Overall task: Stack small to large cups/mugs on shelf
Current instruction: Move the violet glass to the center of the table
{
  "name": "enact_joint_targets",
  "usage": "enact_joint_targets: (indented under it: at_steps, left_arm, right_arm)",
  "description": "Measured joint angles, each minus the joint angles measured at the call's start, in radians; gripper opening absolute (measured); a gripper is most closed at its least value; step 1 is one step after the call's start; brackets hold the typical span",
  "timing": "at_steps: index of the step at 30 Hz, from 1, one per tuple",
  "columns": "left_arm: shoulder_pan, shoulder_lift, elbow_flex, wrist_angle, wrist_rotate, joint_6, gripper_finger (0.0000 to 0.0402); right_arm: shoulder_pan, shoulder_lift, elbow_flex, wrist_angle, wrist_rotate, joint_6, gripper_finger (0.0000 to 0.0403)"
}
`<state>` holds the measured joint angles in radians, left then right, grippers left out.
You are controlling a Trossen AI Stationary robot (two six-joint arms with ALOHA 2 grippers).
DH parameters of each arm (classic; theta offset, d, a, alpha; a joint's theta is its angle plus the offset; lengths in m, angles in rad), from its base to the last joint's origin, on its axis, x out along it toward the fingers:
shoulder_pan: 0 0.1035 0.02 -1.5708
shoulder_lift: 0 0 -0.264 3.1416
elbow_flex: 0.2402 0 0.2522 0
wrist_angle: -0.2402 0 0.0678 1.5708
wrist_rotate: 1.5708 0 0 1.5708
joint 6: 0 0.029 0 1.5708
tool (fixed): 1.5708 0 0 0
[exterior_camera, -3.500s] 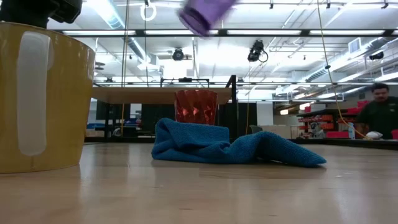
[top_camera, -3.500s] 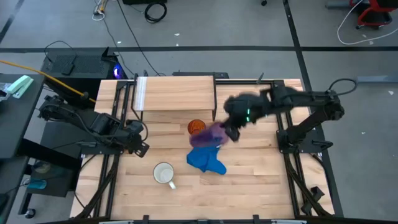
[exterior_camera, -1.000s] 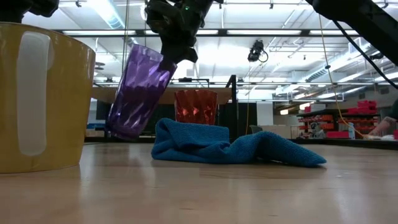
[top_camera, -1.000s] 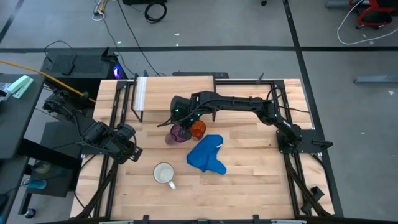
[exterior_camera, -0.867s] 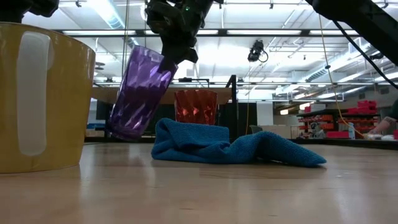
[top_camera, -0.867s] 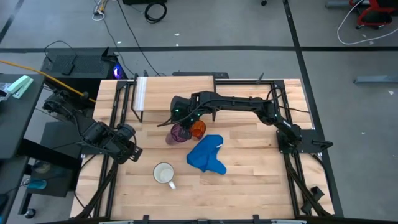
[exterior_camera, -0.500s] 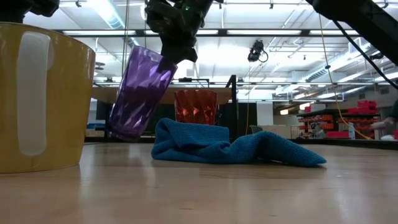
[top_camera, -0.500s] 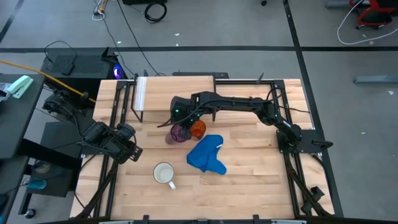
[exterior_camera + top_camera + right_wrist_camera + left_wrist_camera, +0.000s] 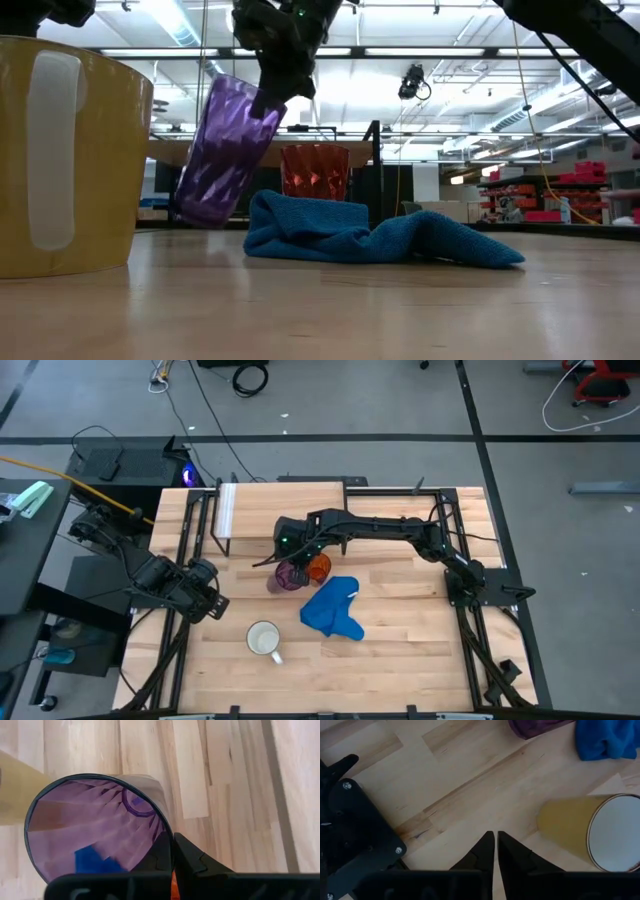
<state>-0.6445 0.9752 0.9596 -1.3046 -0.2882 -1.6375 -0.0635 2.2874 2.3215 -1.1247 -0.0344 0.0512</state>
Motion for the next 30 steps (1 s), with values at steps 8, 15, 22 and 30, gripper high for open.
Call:
enact_joint_targets:
  at_steps: [8, 15, 22, 30]
  left_arm:
    - [0.000, 0.000, 0.000, 0.001, 0.000, 0.000, 0.0034]
    - [0.000, 0.000, 0.000, 0.001, 0.000, 0.000, 0.0029]
    - [0.000, 0.000, 0.000, 0.001, 0.000, -0.001, 0.0036]
    - [0.000, 0.000, 0.000, 0.004, 0.000, -0.001, 0.0026]
  right_arm:
    - [0.000, 0.006, -0.005, 0.033, 0.004, 0.005, 0.0004]
    - [-0.002, 0.006, -0.005, 0.020, -0.001, 0.005, 0.0013]
    - [-0.006, 0.006, -0.005, 0.019, -0.024, 0.008, 0.0028]
    - [-0.006, 0.006, -0.005, 0.020, -0.027, 0.008, 0.0031]
